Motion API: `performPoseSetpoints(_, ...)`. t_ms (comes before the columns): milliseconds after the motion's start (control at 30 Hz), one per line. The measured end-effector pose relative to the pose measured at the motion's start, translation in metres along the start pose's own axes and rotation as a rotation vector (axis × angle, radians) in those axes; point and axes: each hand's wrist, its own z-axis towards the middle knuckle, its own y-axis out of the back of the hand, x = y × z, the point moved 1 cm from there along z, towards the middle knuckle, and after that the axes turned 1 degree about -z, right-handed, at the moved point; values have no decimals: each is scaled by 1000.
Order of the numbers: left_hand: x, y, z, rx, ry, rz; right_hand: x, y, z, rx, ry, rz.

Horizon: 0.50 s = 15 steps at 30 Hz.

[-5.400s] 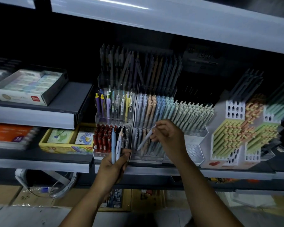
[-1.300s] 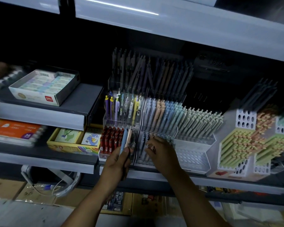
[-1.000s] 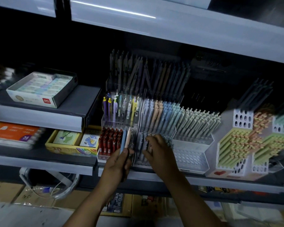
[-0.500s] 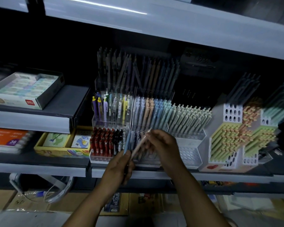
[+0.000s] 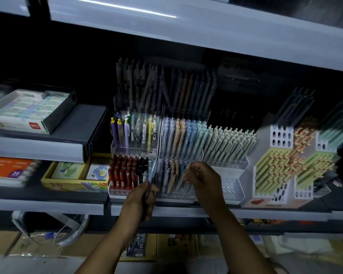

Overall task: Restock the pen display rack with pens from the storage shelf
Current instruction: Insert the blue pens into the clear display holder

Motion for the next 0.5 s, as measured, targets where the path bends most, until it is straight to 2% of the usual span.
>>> performPoseSetpoints(100,1,2,1,14,18,-37,-1,-8,1,34,44,-117)
performPoseSetpoints(333,1,1,-3,58,-140,131,-6,-15,6,64,33,-181)
performPoseSetpoints(500,-2,-6,-2,37,-59,26,-22,-21,-6,136,43,-372)
